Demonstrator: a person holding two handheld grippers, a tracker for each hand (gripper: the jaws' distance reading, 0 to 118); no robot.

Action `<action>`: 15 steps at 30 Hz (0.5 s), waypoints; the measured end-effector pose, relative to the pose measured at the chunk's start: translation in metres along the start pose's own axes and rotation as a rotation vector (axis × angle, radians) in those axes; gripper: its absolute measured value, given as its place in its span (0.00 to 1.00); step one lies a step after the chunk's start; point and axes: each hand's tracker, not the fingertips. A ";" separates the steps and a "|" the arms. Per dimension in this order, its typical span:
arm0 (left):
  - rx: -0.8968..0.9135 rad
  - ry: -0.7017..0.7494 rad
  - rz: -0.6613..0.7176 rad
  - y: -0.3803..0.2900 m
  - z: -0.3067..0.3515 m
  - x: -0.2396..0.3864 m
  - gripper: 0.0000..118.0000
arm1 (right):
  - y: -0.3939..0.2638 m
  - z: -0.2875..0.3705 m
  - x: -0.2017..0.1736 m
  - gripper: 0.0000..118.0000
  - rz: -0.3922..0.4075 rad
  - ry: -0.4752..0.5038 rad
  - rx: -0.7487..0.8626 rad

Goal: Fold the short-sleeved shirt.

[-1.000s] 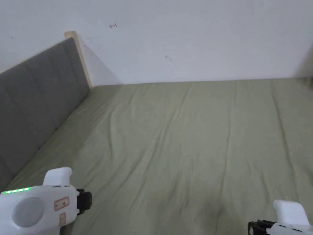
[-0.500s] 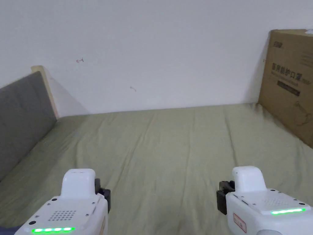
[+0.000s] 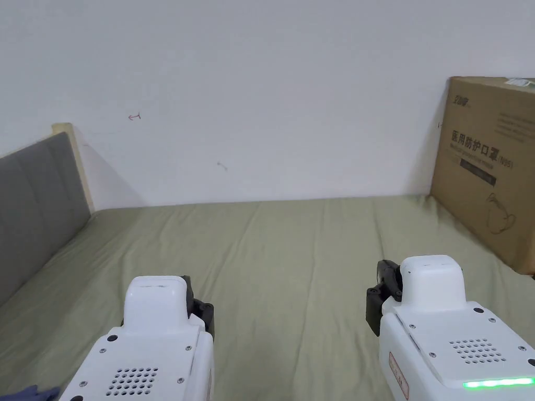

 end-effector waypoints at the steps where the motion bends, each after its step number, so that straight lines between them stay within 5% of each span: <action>1: -0.001 0.002 -0.002 0.000 0.000 0.000 0.00 | 0.000 0.000 0.000 0.00 0.007 -0.006 0.001; 15: 0.042 0.040 -0.029 0.013 -0.008 -0.002 0.00 | 0.000 -0.008 0.000 0.00 0.010 -0.013 -0.010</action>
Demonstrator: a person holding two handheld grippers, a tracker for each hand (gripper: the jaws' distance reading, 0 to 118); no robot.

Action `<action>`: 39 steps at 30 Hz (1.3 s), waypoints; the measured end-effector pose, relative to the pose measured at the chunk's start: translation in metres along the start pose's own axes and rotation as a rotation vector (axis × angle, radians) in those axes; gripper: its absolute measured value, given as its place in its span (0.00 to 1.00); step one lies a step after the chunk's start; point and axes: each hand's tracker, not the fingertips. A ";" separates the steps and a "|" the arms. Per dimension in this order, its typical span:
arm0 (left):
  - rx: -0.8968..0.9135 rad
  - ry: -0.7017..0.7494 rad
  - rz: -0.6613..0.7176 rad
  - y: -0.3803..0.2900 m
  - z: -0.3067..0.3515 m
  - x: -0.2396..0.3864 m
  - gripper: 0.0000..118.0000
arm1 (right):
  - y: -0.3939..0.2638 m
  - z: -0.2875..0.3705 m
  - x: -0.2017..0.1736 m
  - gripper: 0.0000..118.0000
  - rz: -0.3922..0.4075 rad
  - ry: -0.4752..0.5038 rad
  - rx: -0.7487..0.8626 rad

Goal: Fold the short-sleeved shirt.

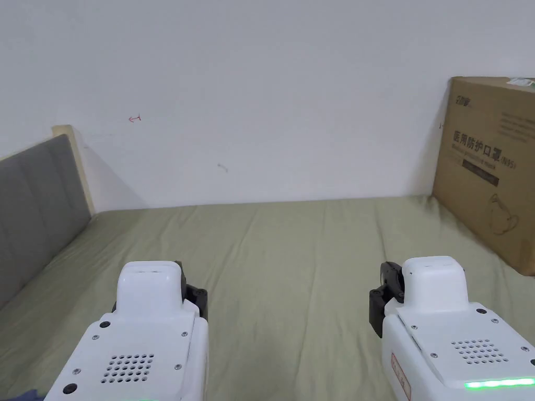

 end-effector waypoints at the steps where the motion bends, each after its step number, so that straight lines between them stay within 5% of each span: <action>1: -0.007 -0.005 0.002 0.000 -0.001 -0.001 0.00 | 0.000 0.001 0.000 0.00 -0.004 -0.001 0.000; 3: -0.020 -0.006 0.005 -0.001 -0.002 -0.001 0.15 | -0.002 0.000 0.001 0.00 -0.022 -0.001 -0.004; 6: -0.028 0.004 0.027 -0.003 -0.003 -0.003 0.64 | -0.004 -0.002 0.004 0.09 -0.029 -0.008 -0.008; 8: -0.038 0.014 0.036 -0.004 -0.004 -0.004 0.86 | -0.006 -0.003 0.007 0.34 -0.018 -0.011 -0.001; 9: -0.041 0.019 0.035 -0.005 -0.004 -0.005 0.93 | -0.007 -0.003 0.008 0.60 -0.012 -0.013 -0.005; 10: -0.038 0.023 0.035 -0.005 -0.004 -0.005 0.94 | -0.007 -0.005 0.009 0.78 -0.009 -0.016 -0.009; 12: -0.035 0.024 0.017 -0.005 -0.003 -0.005 0.94 | -0.009 -0.006 0.011 0.91 -0.012 -0.021 -0.011; 30: -0.049 -0.109 0.059 -0.006 -0.003 -0.008 0.93 | -0.009 -0.005 0.013 0.93 0.001 -0.022 0.031; 39: -0.133 -0.015 0.004 -0.005 -0.010 0.004 0.94 | -0.009 -0.002 0.015 0.93 -0.018 -0.027 0.046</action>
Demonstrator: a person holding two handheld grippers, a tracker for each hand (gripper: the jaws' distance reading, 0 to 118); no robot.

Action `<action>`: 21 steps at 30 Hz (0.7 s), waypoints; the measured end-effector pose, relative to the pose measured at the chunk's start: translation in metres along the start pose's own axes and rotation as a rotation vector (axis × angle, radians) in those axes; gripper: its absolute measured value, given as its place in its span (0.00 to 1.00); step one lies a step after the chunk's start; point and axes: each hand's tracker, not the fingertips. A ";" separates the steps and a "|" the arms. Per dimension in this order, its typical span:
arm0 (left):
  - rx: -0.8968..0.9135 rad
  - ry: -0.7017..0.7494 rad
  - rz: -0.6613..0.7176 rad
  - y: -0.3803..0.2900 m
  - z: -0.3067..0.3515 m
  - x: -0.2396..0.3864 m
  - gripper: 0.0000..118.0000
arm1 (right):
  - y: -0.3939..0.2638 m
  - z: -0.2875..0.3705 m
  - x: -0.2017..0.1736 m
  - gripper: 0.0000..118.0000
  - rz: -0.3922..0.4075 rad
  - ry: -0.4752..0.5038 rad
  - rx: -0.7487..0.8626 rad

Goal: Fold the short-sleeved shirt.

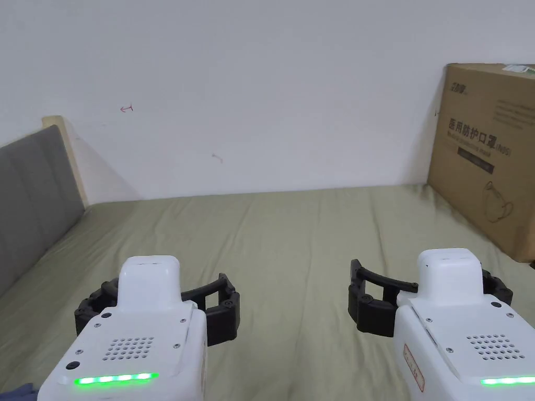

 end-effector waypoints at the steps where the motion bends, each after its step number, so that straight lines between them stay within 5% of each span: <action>1: 0.014 -0.026 -0.007 -0.002 0.001 0.000 0.94 | 0.000 -0.001 0.000 0.93 0.001 -0.002 -0.003; 10: -0.023 -0.132 0.093 0.001 -0.003 -0.005 0.96 | -0.006 -0.005 0.003 0.93 -0.005 0.004 -0.033; 21: 0.071 -0.044 0.097 -0.001 0.004 -0.002 0.98 | -0.010 -0.011 0.004 0.93 0.003 0.012 -0.053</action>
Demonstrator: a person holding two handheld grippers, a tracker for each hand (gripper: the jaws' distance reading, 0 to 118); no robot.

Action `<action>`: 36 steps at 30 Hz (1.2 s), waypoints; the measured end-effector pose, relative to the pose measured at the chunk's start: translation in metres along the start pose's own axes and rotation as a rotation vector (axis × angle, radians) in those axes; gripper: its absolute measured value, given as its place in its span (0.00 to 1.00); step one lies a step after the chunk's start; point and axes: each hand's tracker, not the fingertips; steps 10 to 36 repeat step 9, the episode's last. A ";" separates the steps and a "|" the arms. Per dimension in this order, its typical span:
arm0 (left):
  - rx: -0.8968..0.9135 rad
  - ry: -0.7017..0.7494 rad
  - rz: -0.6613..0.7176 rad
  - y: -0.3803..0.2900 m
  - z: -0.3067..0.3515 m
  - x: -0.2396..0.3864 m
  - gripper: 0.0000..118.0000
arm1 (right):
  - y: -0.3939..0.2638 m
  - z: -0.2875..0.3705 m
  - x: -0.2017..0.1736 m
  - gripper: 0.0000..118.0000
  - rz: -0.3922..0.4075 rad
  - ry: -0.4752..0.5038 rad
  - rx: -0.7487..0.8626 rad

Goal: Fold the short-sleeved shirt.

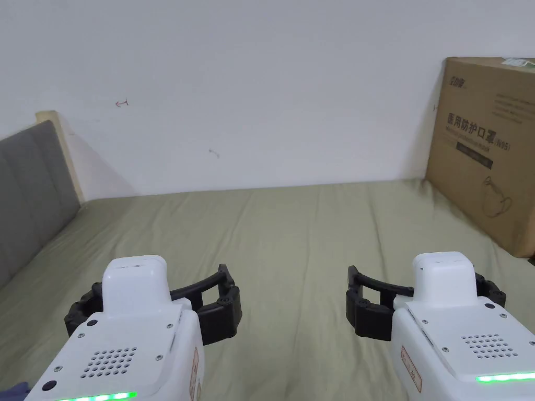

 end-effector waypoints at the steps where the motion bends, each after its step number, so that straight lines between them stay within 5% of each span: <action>1: 0.001 -0.016 -0.016 0.000 -0.001 0.000 0.98 | 0.000 0.000 -0.001 0.93 0.001 0.000 -0.002; 36: -0.057 -0.061 -0.037 0.003 0.000 0.005 0.98 | 0.000 -0.003 -0.003 0.93 0.002 0.005 -0.003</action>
